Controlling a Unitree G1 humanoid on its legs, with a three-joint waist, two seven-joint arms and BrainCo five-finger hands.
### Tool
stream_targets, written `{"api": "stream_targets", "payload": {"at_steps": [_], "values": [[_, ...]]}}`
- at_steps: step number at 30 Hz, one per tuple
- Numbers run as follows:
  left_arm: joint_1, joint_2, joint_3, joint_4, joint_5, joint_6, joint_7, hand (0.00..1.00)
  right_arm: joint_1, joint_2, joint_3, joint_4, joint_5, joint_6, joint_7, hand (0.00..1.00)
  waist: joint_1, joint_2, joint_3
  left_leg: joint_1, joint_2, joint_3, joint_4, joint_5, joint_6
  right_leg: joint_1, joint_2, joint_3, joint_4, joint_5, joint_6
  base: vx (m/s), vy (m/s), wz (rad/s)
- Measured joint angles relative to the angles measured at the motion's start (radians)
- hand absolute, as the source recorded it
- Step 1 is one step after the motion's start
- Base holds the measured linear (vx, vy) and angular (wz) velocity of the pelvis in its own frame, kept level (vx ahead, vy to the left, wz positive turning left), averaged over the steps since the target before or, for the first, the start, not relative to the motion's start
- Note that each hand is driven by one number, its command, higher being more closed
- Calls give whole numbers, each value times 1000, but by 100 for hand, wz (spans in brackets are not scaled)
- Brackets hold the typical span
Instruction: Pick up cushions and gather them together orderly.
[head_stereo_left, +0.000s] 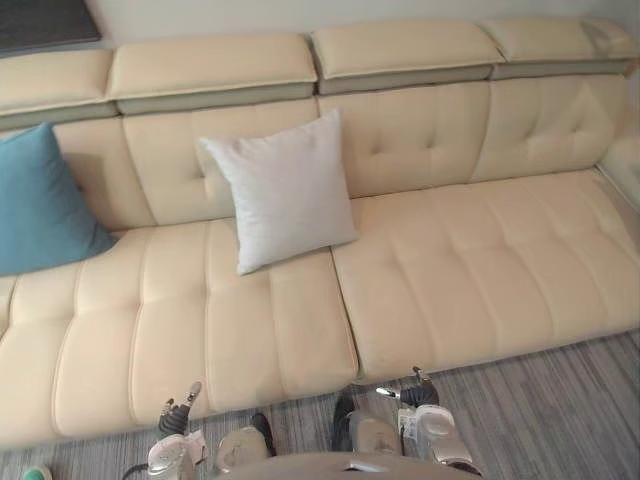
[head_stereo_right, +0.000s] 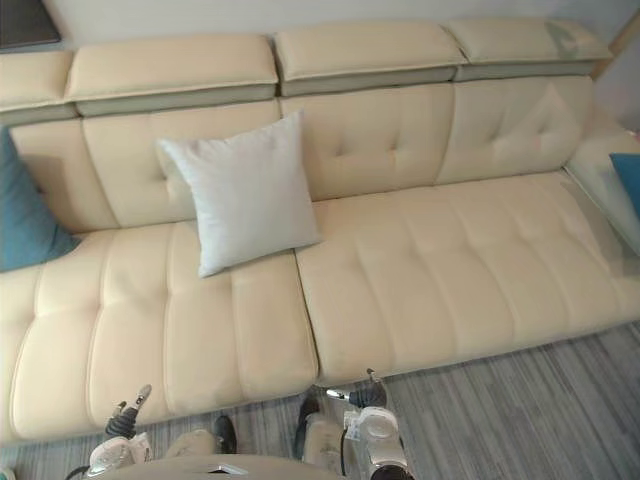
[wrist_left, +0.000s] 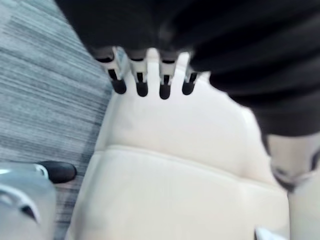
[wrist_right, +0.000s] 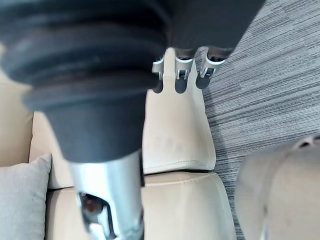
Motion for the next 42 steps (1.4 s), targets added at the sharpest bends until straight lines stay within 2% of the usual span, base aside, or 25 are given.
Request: {"api": "stream_targets", "payload": {"at_steps": [1,3,4,5,7,8,9,10,11,12,13,15,16,17,19,20,22,23,25,26,28,33,36,40,42], "values": [[23,6,13,-1,0,1,9,0,0,2,1,21,0,1,0,0,12,-21,-14,-17,-5,-5,8,17,0,53,-26,14,40,-19,28,-120,-132,30],[37,7,40,0,0,4,11,0,-10,5,6,21,0,0,0,0,23,-42,-26,-81,3,-8,53,30,-4,107,-49,45,10,-30,45,-169,-197,4],[31,-2,39,-1,-9,9,12,0,-40,3,6,14,0,0,-1,0,34,-50,-26,-157,23,-14,115,36,-14,162,-36,76,-129,-75,66,-238,-236,-1],[25,-3,39,-1,-13,10,12,0,-52,0,6,13,-1,1,-2,0,37,-51,-25,-177,34,-18,128,47,-19,182,-18,66,-187,-98,60,-346,-308,-12],[13,-36,33,0,-29,11,11,0,-75,-5,8,7,0,0,-4,0,52,-22,-12,-206,60,-18,122,76,-44,222,20,29,-323,-120,49,-316,-217,-17],[3,-51,23,0,-36,12,11,0,-84,-6,9,-13,0,0,-4,0,54,12,7,-219,80,-35,98,118,-58,255,58,7,-410,-121,45,-303,-167,6],[-1,-56,-4,0,-38,12,10,0,-79,-7,8,-34,0,0,-6,0,49,35,20,-220,97,-52,71,155,-66,260,80,-13,-424,-114,31,-384,-206,23],[-1,-58,-18,-1,-39,12,9,0,-70,-10,8,-36,0,0,-8,0,44,46,21,-221,104,-61,54,174,-73,257,91,-25,-420,-110,23,-363,-169,41],[0,-59,-44,-3,-38,12,13,0,-47,-14,10,-36,0,1,-14,0,39,60,22,-204,109,-68,-5,209,-89,238,99,-49,-384,-120,-2,-431,-169,45],[-1,-60,-46,-5,-38,12,13,0,-36,-12,10,-36,-1,3,-15,0,32,60,23,-194,108,-57,-49,198,-105,223,94,-79,-369,-119,-17,-343,-104,50],[-4,-59,-47,-12,-37,11,13,0,-29,-2,7,-37,0,5,-16,0,26,48,26,-195,105,-39,-52,192,-110,211,76,-97,-369,-111,-37,-298,-53,38],[-7,-59,-46,-24,-37,11,12,0,-22,-5,5,-36,0,5,-16,0,22,40,30,-201,91,-45,41,175,-90,191,54,-106,-364,-94,-46,-213,21,27],[-7,-61,-46,-26,-37,11,12,0,-12,-6,3,-38,1,5,-17,0,18,38,28,-192,85,-49,147,110,-69,176,38,-110,-361,-80,-45,-223,97,22],[-7,-63,-46,-26,-37,11,12,0,-6,-4,3,-39,1,5,-17,0,14,37,29,-184,86,-49,187,63,-70,169,33,-113,-360,-71,-43,-214,120,17],[-12,-74,-37,-26,-38,12,11,0,23,12,-20,-38,3,6,-16,0,17,38,29,-149,95,-76,309,-75,-82,149,23,-103,-361,-41,-30,-156,171,-5],[-11,-79,-26,-23,-37,13,10,0,26,26,-41,-37,5,7,-16,0,17,38,28,-119,98,-89,334,-127,-87,145,21,-91,-361,-28,-18,-151,247,-27],[-11,-87,-8,-9,-38,17,10,0,31,42,-70,-19,13,13,-13,0,10,44,21,-63,82,-96,260,-192,-90,140,32,-54,-376,-6,6,-171,267,-38],[-12,-77,-5,-7,-37,18,9,0,32,55,-72,-8,14,17,-12,0,9,30,19,-55,64,-84,236,-184,-86,140,25,-35,-393,5,5,-167,222,-36],[-3,-41,-16,10,-26,24,9,0,47,82,-84,17,32,22,-4,0,-7,-30,-25,-3,-4,-49,63,-106,-68,146,-2,6,-497,59,-4,-112,172,-17],[-4,-37,-26,15,-25,26,9,0,53,82,-98,19,33,21,-4,0,-16,-38,-31,8,-22,-47,22,-87,-59,152,-7,13,-532,81,-7,-85,146,3],[-9,-33,-52,27,-15,28,9,0,54,72,-141,61,46,23,-8,0,-32,-35,-33,19,-57,-48,-37,-57,-51,169,-11,37,-598,136,-19,-74,133,9],[-12,-17,-63,65,25,35,7,0,56,70,-166,94,71,24,-14,0,-40,-25,-63,68,-78,-33,-111,-17,-51,181,-3,71,-637,165,-6,22,30,-16],[-25,-11,-88,87,66,37,-1,0,48,68,-191,94,72,24,-14,0,-42,-9,-65,87,-66,13,-108,-5,-38,176,16,121,-648,183,1,61,-16,-51],[-43,-12,-90,97,112,42,-1,0,34,65,-189,94,73,25,-14,0,-40,-9,-51,133,-34,95,-104,-28,-47,159,63,219,-659,228,-36,4,-32,-102],[-70,-12,-98,123,121,44,-1,0,15,63,-185,95,73,25,-14,0,-43,-21,-36,136,-17,197,-86,-55,-50,111,90,259,-669,279,-47,-90,-26,-152]]}}
